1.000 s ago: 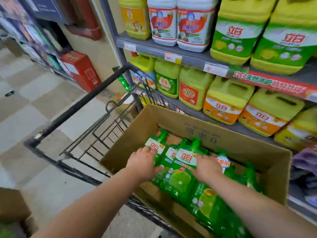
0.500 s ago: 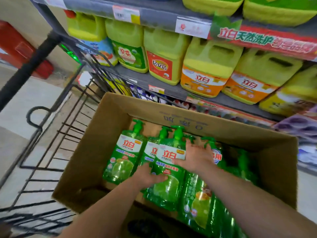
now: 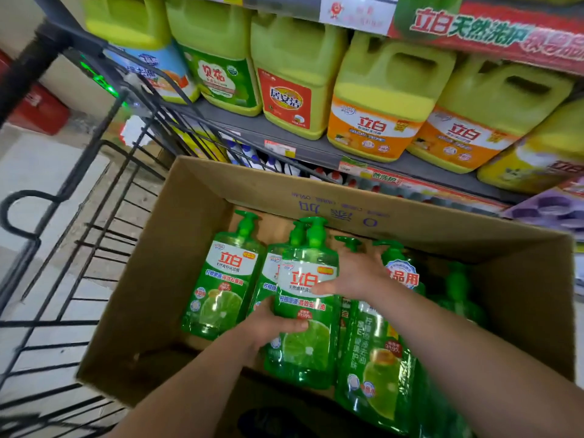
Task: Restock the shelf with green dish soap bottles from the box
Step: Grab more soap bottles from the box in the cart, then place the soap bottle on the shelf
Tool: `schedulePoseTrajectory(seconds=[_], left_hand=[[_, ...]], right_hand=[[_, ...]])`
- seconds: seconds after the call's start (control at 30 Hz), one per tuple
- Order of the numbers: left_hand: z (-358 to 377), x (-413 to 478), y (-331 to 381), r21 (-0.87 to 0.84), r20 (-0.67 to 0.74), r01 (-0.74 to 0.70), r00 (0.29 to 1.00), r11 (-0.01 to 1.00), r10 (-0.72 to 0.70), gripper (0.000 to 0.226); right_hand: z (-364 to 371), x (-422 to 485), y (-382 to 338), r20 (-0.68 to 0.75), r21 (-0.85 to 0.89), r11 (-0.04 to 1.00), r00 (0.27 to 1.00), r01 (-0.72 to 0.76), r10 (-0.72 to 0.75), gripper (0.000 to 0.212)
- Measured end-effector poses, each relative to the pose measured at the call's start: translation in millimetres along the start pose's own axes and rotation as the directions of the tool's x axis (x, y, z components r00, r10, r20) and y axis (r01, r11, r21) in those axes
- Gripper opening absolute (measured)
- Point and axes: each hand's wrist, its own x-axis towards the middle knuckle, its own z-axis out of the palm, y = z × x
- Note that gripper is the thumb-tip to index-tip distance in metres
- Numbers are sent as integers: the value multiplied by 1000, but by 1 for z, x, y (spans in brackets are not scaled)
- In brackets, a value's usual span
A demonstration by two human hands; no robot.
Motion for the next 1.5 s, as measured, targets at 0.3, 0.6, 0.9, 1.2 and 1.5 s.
schedulePoseTrajectory(seconds=[0.3,0.6,0.9,1.2,1.5], left_hand=[[-16,-24,-4,-128,-19,-133,991,983,132,64],[-37,-109,2,-38,-118,-400,912,916,393,65],[-32,-203,16,181,-20,-654,744,735,667,66],[40,-261,14,252,292,-804,593,538,750,50],[192,-302,-2,265,564,-894,448,361,694,39]], right_hand=[[7,-23,-33,-129,709,698,992,101,-14,106],[-30,-120,-64,-322,772,575,947,272,-15,97],[-47,-244,-80,-574,736,510,810,444,123,98],[-12,-363,-38,-676,732,437,638,523,368,95],[50,-483,60,-616,766,363,443,531,651,57]])
